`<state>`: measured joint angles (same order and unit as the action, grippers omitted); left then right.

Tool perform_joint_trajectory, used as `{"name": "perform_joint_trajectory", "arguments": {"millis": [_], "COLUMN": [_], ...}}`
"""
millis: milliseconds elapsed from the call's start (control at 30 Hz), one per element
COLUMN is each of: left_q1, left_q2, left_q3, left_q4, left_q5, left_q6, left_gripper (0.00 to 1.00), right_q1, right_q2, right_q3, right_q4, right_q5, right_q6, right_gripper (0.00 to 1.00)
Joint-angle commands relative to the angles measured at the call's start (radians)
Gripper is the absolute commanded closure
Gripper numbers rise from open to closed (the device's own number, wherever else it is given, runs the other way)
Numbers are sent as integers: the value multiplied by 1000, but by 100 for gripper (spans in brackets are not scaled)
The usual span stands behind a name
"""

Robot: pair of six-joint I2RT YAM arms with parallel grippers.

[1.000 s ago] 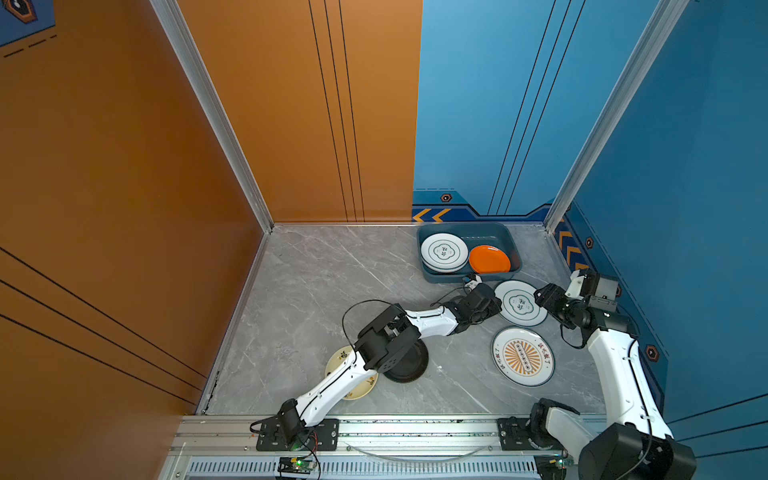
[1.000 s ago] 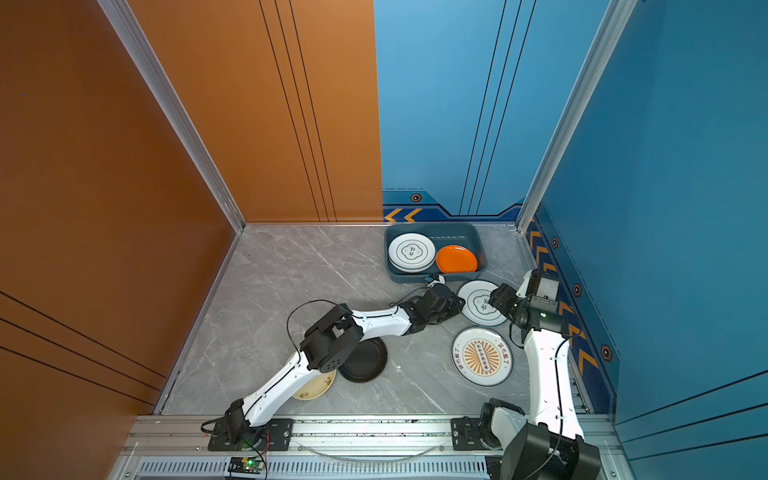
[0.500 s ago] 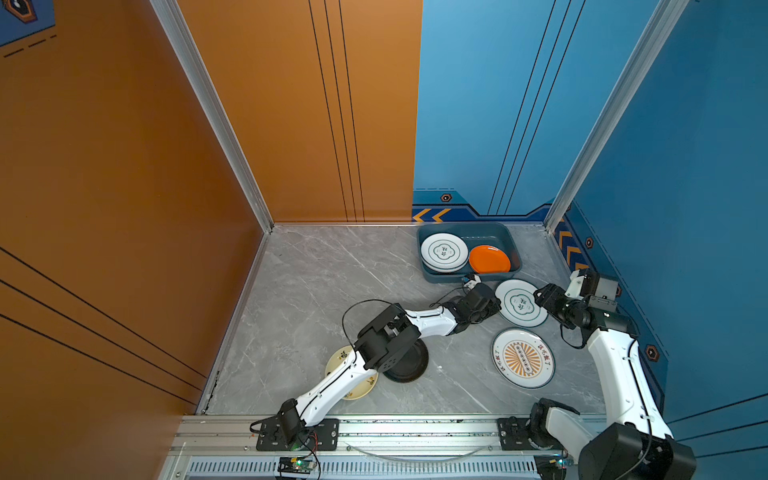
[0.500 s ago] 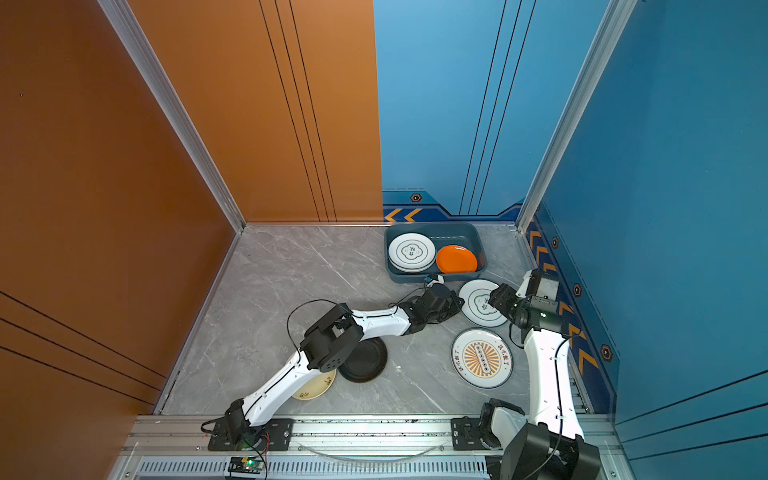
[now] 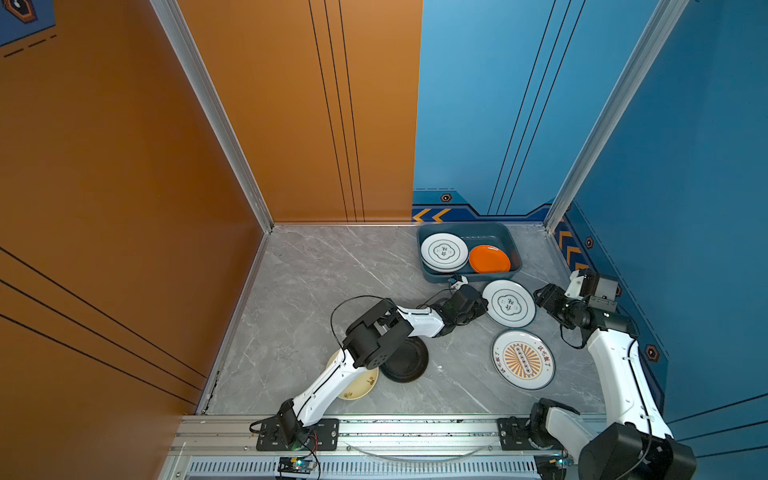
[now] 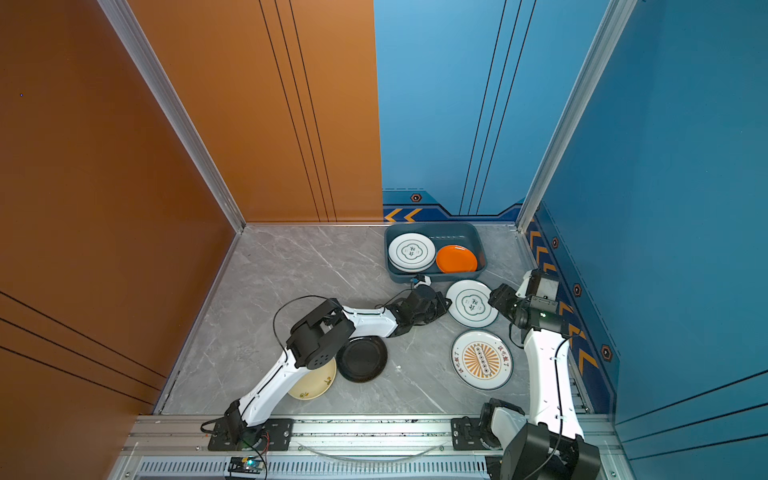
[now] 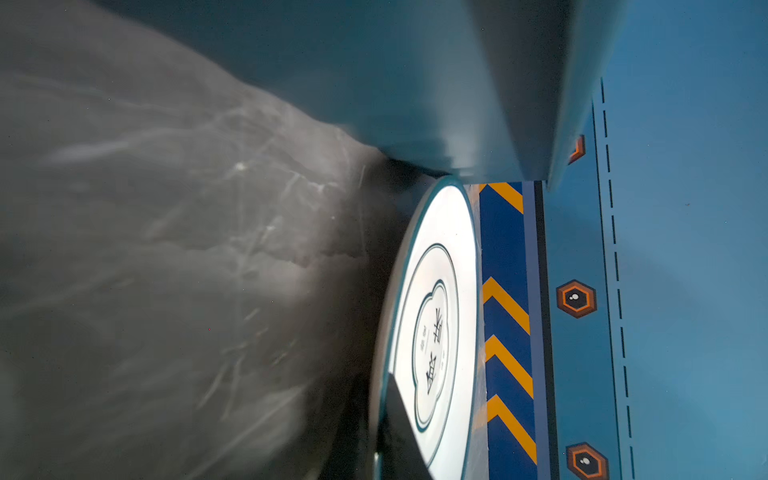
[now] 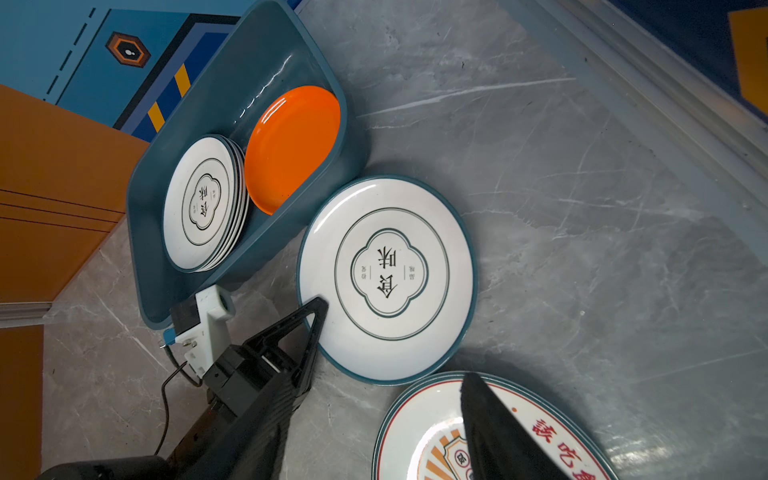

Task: Place the plates into the plastic bin on the countertop
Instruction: 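Grasp the cloud-motif plate's edge with the left gripper and drag it toward the robot, then tilt the cloud-motif plate up with the left gripper while the right gripper approaches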

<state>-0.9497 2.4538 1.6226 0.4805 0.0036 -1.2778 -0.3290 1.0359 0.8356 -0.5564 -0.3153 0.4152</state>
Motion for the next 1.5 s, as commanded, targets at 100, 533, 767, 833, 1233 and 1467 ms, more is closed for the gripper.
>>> {"name": "perform_joint_trajectory", "arguments": {"millis": [100, 533, 767, 833, 1233, 1467], "left_q1": [68, 142, 169, 176, 240, 282], "left_q2": [-46, -297, -443, -490, -679, -740], "left_q3": [-249, -692, -843, -874, -934, -895], "left_q4": [-65, 99, 102, 102, 63, -58], "left_q5": [-46, -4, 79, 112, 270, 334], "left_q6": [75, 154, 208, 226, 300, 385], "left_gripper": [100, 100, 100, 100, 100, 100], "right_q1": [14, 114, 188, 209, 312, 350], "right_q2": [-17, 8, 28, 29, 70, 75], "right_q3": [-1, -25, -37, -39, -121, -175], "right_q4": [-8, 39, 74, 83, 195, 246], "right_q5": [-8, -68, -110, -114, -229, -268], "right_q6": [-9, 21, 52, 61, 67, 60], "right_gripper": [33, 33, 33, 33, 32, 32]}}
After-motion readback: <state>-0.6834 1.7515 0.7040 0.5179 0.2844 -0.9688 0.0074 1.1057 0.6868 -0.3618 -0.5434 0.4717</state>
